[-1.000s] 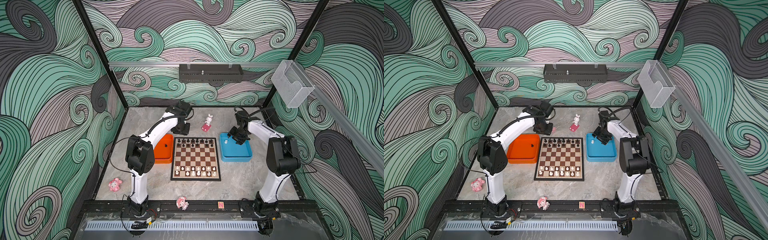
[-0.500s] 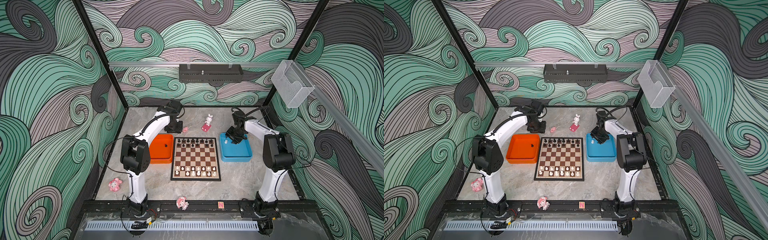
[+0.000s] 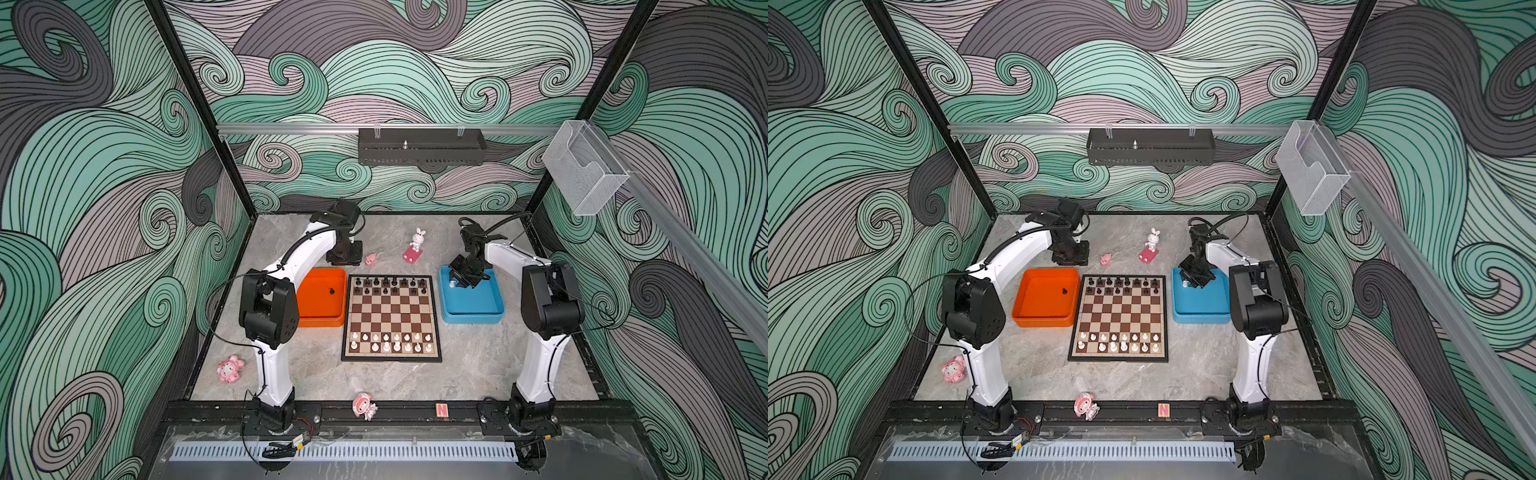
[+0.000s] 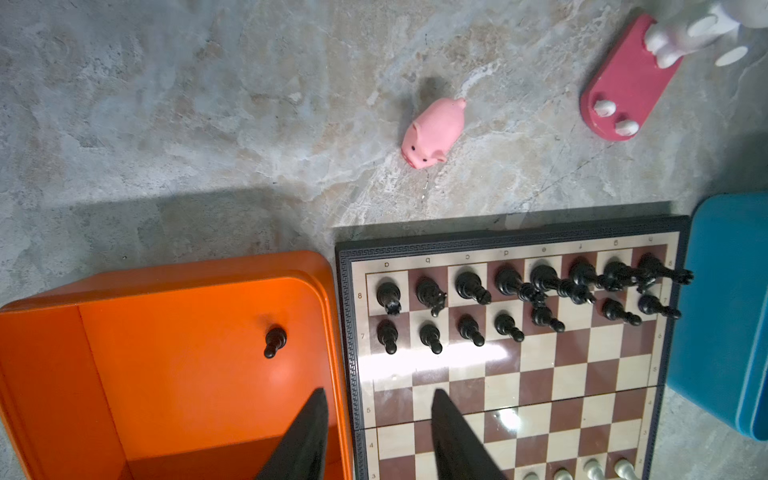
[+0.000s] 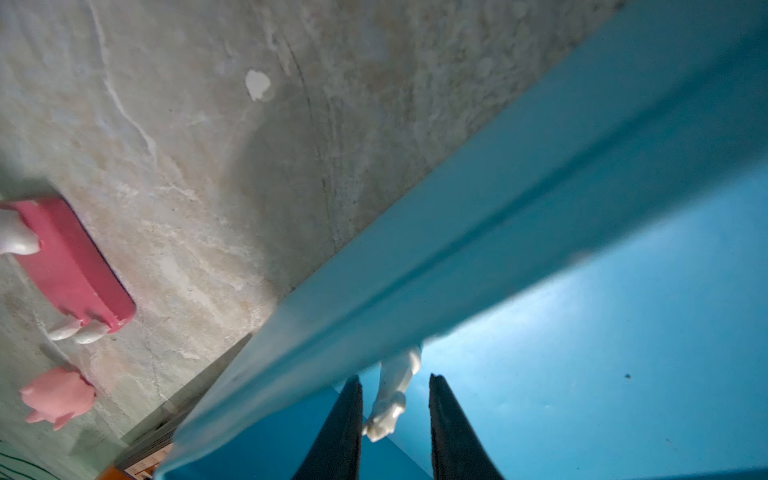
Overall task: Set up the chess pieces on the board
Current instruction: 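Close the right gripper on the white knight and lift it from the blue tray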
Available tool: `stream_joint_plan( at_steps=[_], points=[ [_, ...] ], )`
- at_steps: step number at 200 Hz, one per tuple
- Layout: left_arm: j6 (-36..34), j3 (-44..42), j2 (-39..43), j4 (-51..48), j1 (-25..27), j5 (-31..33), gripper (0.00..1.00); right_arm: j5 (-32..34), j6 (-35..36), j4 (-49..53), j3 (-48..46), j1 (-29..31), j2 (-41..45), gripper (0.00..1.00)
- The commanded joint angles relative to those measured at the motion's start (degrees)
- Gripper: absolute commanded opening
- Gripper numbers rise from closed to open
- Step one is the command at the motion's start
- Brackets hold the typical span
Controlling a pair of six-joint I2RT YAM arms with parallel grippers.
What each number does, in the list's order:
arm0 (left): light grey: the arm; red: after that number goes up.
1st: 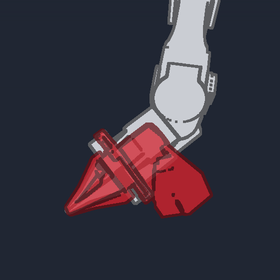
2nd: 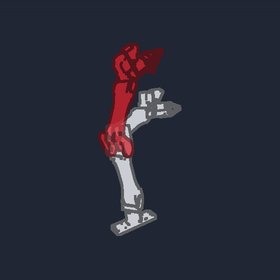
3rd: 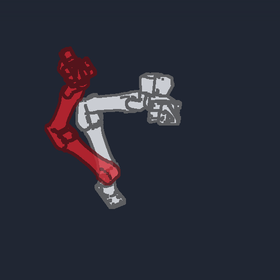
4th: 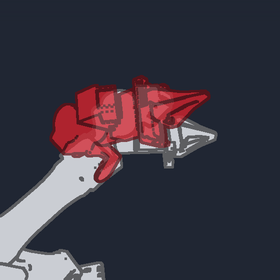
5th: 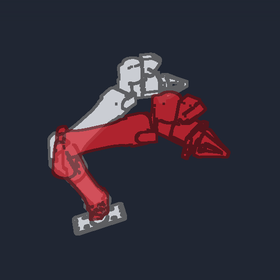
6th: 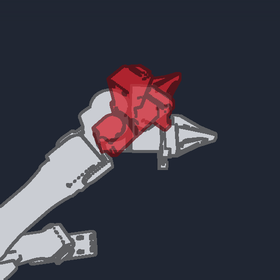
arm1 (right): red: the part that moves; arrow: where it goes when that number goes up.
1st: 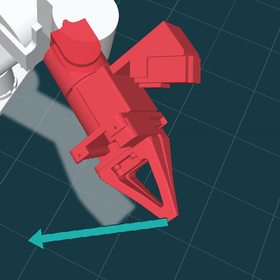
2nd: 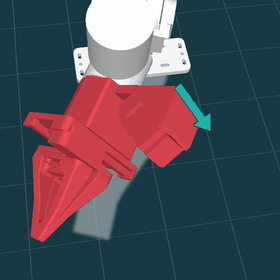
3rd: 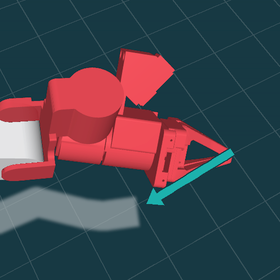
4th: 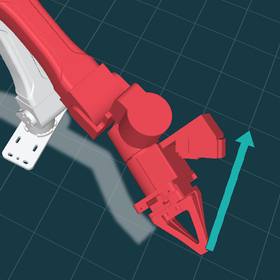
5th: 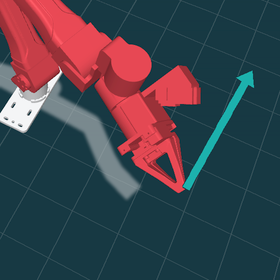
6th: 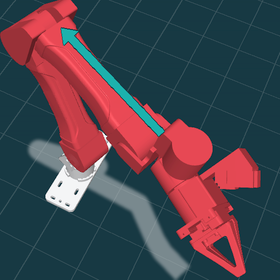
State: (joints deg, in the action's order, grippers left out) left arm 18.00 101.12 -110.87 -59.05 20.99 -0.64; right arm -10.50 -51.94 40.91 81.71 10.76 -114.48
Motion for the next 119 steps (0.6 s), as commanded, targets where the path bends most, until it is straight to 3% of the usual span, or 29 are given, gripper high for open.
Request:
stream_joint_plan(
  at_steps=[1,119],
  points=[
    [-0.25,-0.31,0.80,0.07,-0.38,-0.67,0.44,-0.35,-0.40,0.40,1.10,0.29,-0.79,0.26],
    [-0.14,-0.71,0.83,0.48,-0.62,-0.93,0.44,-0.58,2.28,1.83,1.34,0.92,0.61,0.00]
  ],
)
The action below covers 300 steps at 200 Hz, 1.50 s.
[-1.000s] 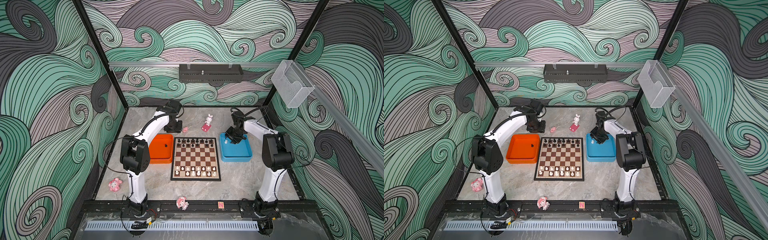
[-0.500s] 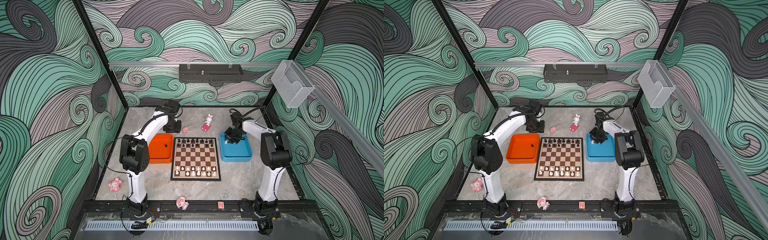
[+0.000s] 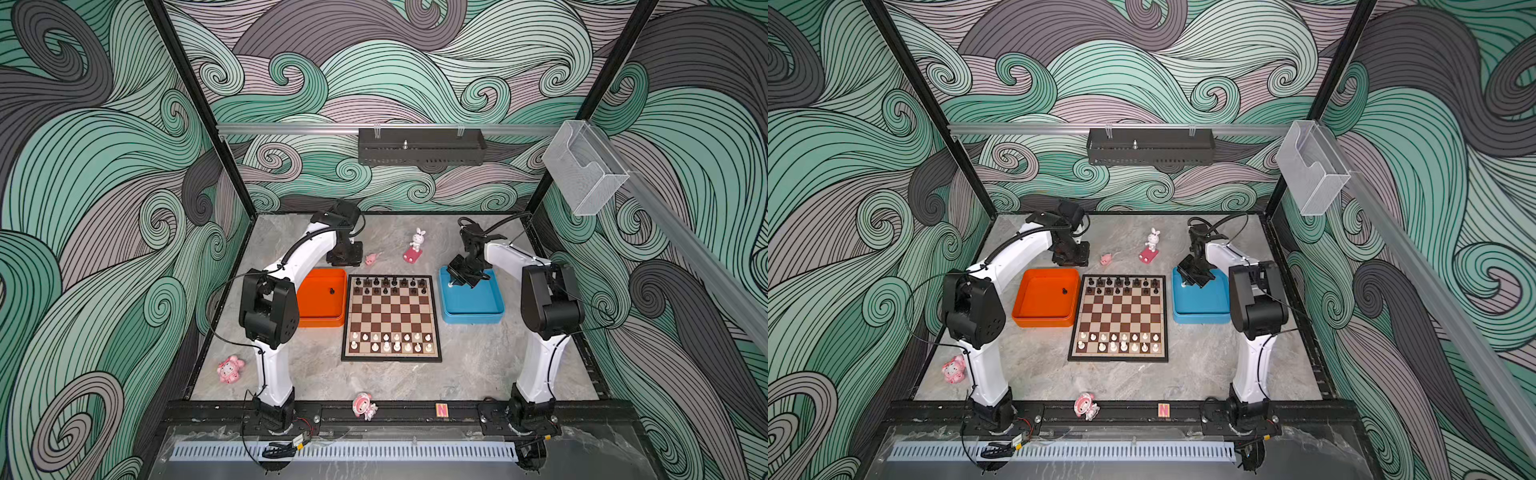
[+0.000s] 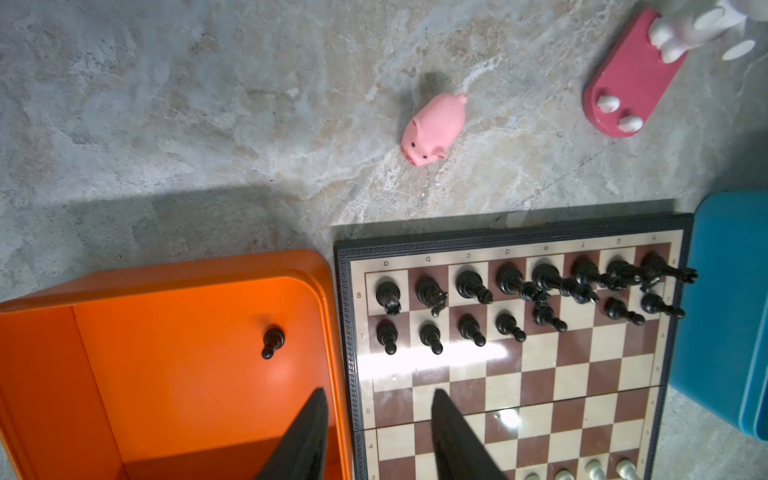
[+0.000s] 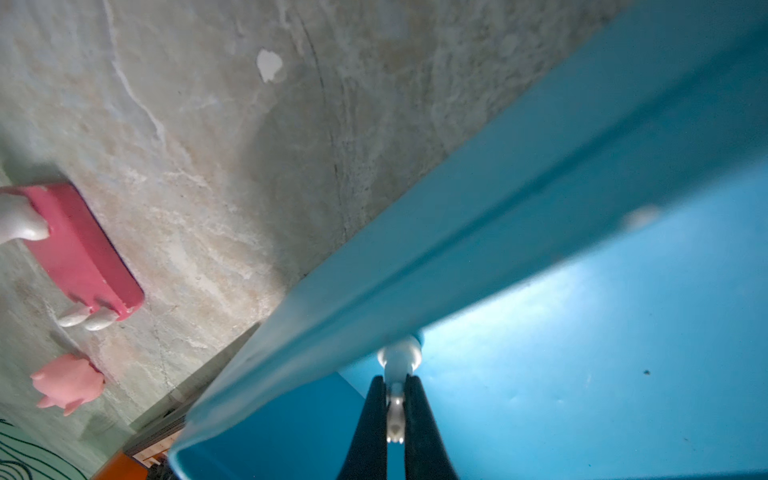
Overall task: Set up the chess pieces on the board
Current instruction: 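Close the right gripper on the white knight and lift it from the blue tray, then carry the white knight over the white back row of the board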
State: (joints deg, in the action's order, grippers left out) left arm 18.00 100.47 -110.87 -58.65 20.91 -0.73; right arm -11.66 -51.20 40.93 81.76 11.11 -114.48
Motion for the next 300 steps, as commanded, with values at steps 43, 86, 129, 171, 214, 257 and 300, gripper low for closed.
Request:
stream_joint_plan(
  at_steps=[43,86,129,171,214,257,300],
  points=[
    [0.10,-0.08,0.79,0.34,-1.74,-1.74,0.44,2.73,8.01,7.88,4.52,2.03,4.08,0.00],
    [0.76,-0.09,0.54,0.90,-7.01,-4.83,0.44,5.44,15.48,16.93,10.60,6.57,8.51,0.00],
    [1.01,-0.21,-0.02,1.35,-14.88,-5.58,0.44,3.71,14.64,19.19,13.64,17.84,11.72,0.00],
    [1.27,-0.01,-0.84,1.23,-22.23,-5.97,0.44,5.54,14.27,20.98,19.14,31.92,7.89,0.00],
    [1.78,-0.36,-1.84,1.35,-26.89,-6.20,0.45,4.18,14.20,21.43,23.15,41.18,2.07,0.00],
    [2.24,-0.67,-2.49,1.61,-28.90,-7.30,0.45,0.92,15.00,21.73,24.70,45.61,-3.76,0.00],
    [2.40,-1.10,-2.77,2.25,-28.93,-9.09,0.45,-1.11,16.87,24.27,27.95,45.92,-7.75,0.00]
  ],
)
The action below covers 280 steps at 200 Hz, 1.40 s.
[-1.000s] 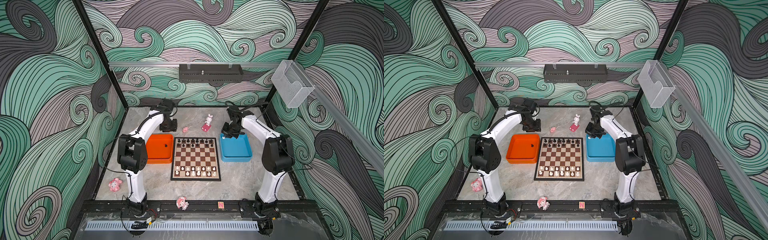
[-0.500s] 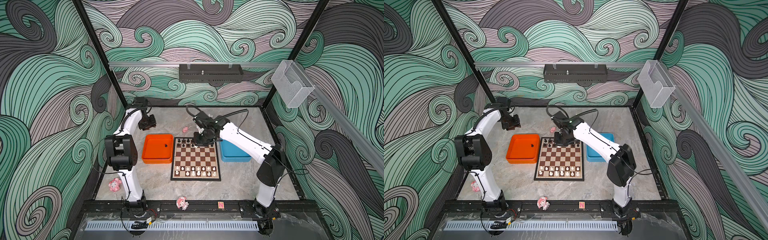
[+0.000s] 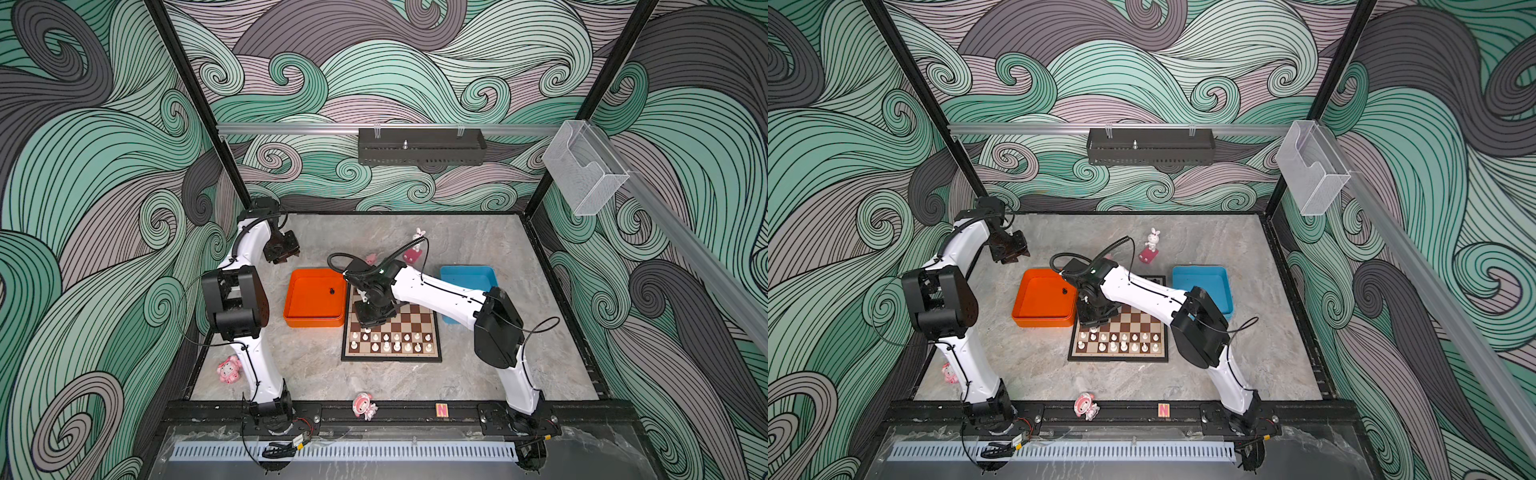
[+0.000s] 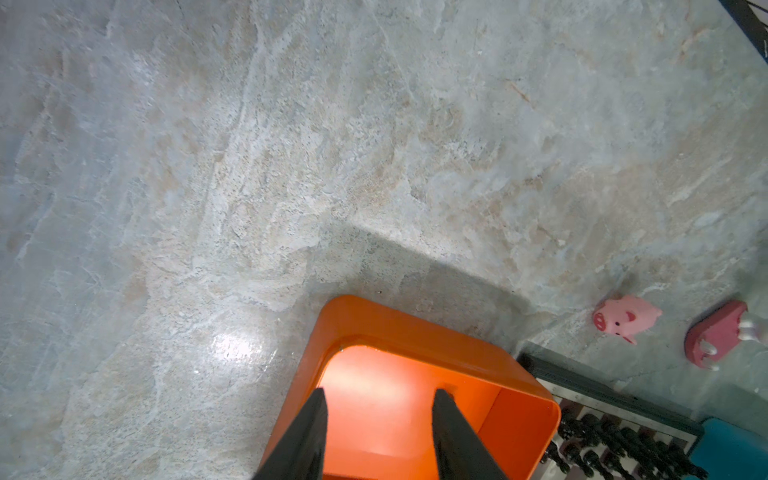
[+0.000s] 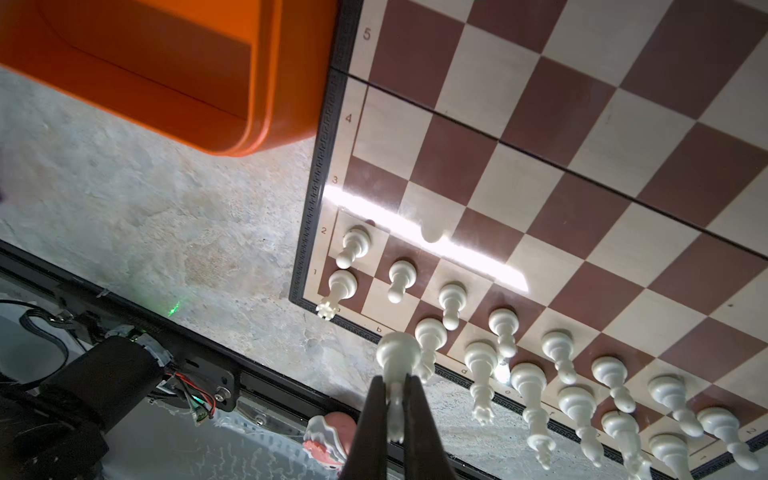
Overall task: Set up the chess pieces on the board
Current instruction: 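Carry the white knight over the white back row of the board, then lower the white knight toward its square in the white back row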
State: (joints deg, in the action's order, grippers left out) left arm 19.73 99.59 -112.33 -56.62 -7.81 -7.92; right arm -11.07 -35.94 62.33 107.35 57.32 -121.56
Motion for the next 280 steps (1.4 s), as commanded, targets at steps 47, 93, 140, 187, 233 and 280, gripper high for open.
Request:
stream_joint_plan(
  at_steps=[47,93,140,187,233,280],
  points=[
    [0.82,-0.26,-1.70,0.25,-0.27,-2.16,0.45,-2.90,3.02,4.39,2.81,0.51,-2.10,0.00],
    [0.97,-0.35,-1.75,0.30,-0.27,-2.80,0.45,-3.52,3.91,5.35,3.48,1.06,-2.92,0.00],
    [0.97,-0.36,-1.84,0.28,-0.27,-2.80,0.45,-4.27,4.53,6.19,4.80,1.82,-4.52,0.00],
    [1.10,-0.36,-1.92,0.11,-0.32,-2.82,0.45,-4.83,4.61,6.20,4.93,2.28,-5.78,0.00],
    [1.19,-0.53,-2.06,0.26,-0.29,-3.07,0.45,-5.14,4.77,6.18,5.31,2.53,-7.22,0.00],
    [1.26,-0.52,-2.19,0.26,-0.27,-3.24,0.45,-5.36,5.02,6.16,5.90,2.52,-8.32,0.00]
  ],
)
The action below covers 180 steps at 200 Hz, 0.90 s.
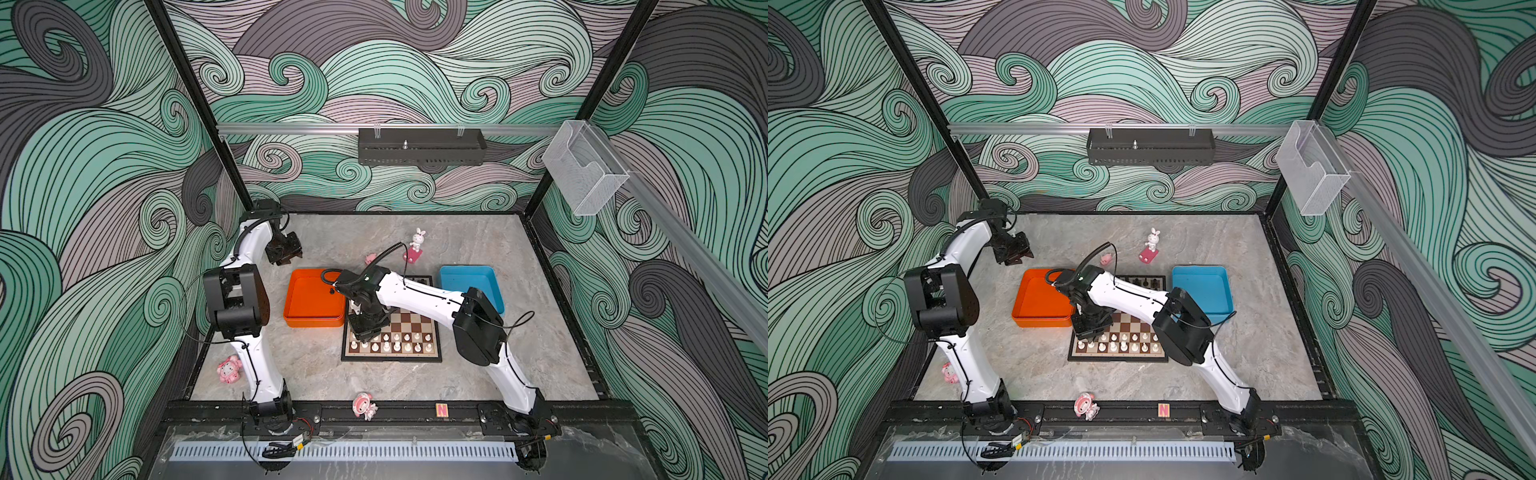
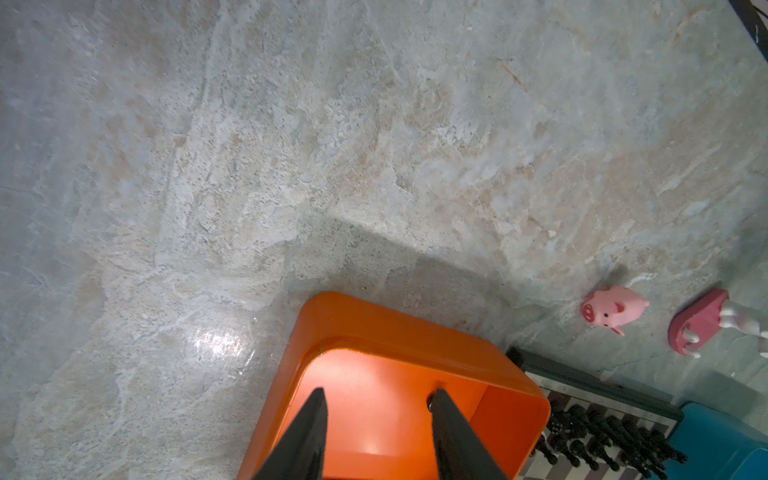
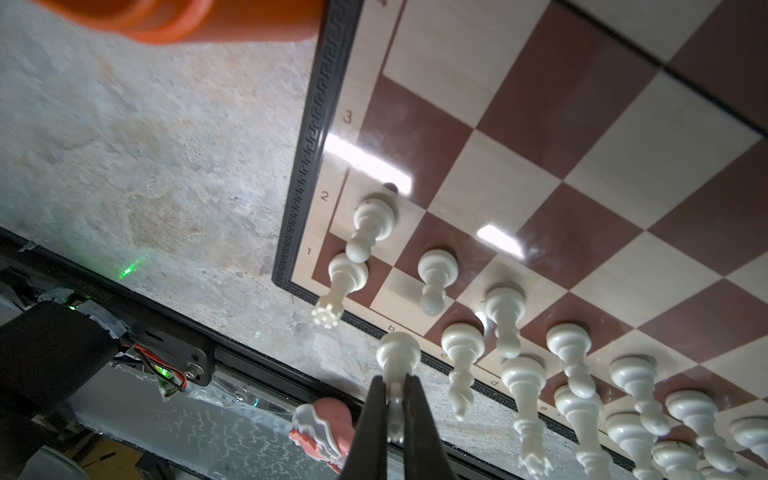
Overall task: Set up the chess pieces on the board
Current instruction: 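Lower the white knight toward its square in the white back row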
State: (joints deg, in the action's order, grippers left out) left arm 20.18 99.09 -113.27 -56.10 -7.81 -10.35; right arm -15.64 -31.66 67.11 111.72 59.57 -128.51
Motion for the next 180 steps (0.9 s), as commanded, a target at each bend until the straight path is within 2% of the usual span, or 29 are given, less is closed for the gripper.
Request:
stream_joint_plan(
  at_steps=[1,180],
  points=[
    [0.77,-0.02,-1.25,-0.25,-0.23,-0.81,0.45,-0.80,0.73,1.36,1.55,0.28,-1.38,0.01],
    [0.80,-0.12,-1.34,-0.15,-0.27,-1.35,0.45,-0.26,1.16,2.65,2.95,0.17,-3.51,0.04]
  ],
)
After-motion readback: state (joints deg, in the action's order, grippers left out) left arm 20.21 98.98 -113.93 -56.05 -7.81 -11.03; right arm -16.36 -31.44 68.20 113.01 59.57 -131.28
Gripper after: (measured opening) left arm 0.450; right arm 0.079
